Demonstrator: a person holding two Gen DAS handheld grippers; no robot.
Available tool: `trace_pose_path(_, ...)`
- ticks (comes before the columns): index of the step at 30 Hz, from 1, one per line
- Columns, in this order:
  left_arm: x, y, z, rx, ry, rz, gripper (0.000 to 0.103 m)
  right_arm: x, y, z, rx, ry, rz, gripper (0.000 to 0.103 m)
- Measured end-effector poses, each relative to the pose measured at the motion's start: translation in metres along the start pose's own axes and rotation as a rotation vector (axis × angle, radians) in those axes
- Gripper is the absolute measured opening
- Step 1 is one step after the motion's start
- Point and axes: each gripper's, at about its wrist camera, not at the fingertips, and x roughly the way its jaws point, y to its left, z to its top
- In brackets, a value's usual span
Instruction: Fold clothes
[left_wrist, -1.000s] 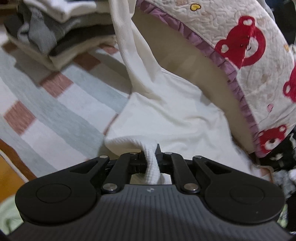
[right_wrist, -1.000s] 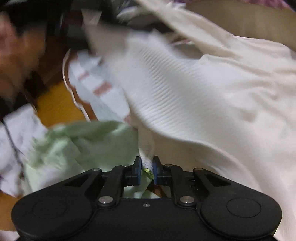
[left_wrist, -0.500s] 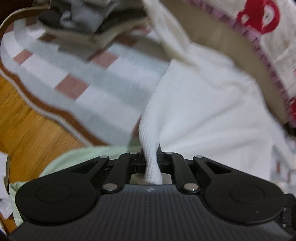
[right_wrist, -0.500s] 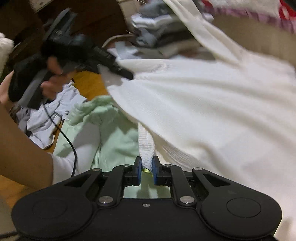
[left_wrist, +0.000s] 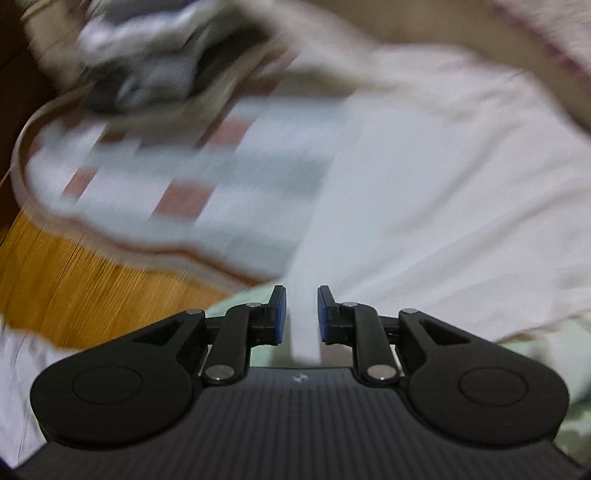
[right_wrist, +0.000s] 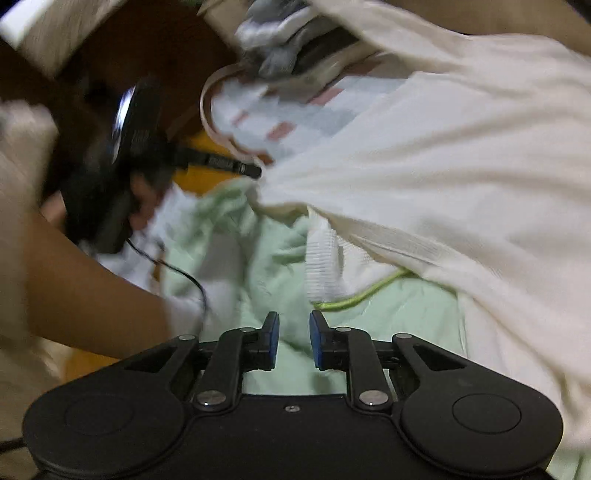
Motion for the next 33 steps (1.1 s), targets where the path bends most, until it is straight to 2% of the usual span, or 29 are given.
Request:
trace_pose_path(2,-0.016,-0.015,0.008,0.068,-0.061,-0.110,0.025,-0.027,-0.003,-0.008,0.027,-0.044,-0.047,0.025)
trace_pose_path(4,-0.024,-0.034,0.017,0.141,-0.090,-0.245,0.029,-0.048,-0.008,-0.014,0.033,-0.072,-0.134,0.032)
trace_pose_path(7,-0.017,-0.076,0.027,0.275,-0.068,-0.398,0.029,-0.061,-0.014,-0.021,0.004,-0.074,-0.248,0.035)
trace_pose_path(11,0.000,-0.124,0.021,0.441,-0.003,-0.470,0.029,-0.043,-0.015,-0.024,-0.079,-0.014,-0.381,0.039)
trace_pose_path(13,0.008,-0.149,0.018,0.525,0.030,-0.504,0.034,-0.034,-0.015,-0.026,-0.109,0.007,-0.438,0.043)
trace_pose_path(16,0.024,-0.169,0.006,0.629,0.077,-0.494,0.044,-0.023,-0.021,-0.027,-0.110,0.012,-0.482,0.043)
trace_pose_path(18,0.036,-0.172,0.000,0.633,0.147,-0.478,0.048,-0.014,-0.031,-0.026,-0.087,0.007,-0.462,0.042)
trace_pose_path(19,0.043,-0.172,-0.002,0.621,0.179,-0.461,0.048,-0.009,-0.036,-0.025,-0.074,0.005,-0.452,0.037)
trace_pose_path(20,0.046,-0.169,-0.003,0.586,0.181,-0.449,0.046,-0.014,-0.041,-0.023,-0.019,-0.012,-0.419,0.011)
trace_pose_path(22,0.047,-0.161,-0.002,0.537,0.182,-0.471,0.020,-0.023,-0.051,-0.017,0.092,-0.045,-0.352,0.008)
trace_pose_path(23,0.045,-0.157,0.000,0.513,0.176,-0.481,0.011,-0.028,-0.056,-0.015,0.147,-0.061,-0.318,0.007)
trace_pose_path(24,0.042,-0.152,0.002,0.481,0.166,-0.496,0.011,-0.032,-0.061,-0.012,0.203,-0.078,-0.282,0.007)
trace_pose_path(27,0.035,-0.138,0.006,0.381,0.154,-0.542,0.011,-0.063,-0.079,-0.016,0.513,-0.182,0.070,0.007)
trace_pose_path(30,0.029,-0.132,0.002,0.356,0.137,-0.571,0.011,-0.050,-0.102,-0.033,0.681,-0.157,0.183,0.006)
trace_pose_path(31,0.025,-0.131,0.000,0.357,0.132,-0.583,0.011,-0.041,-0.099,-0.037,0.664,-0.122,0.132,0.006)
trace_pose_path(33,0.017,-0.127,-0.002,0.353,0.115,-0.622,0.003,-0.025,-0.095,-0.045,0.627,-0.051,0.030,0.007)
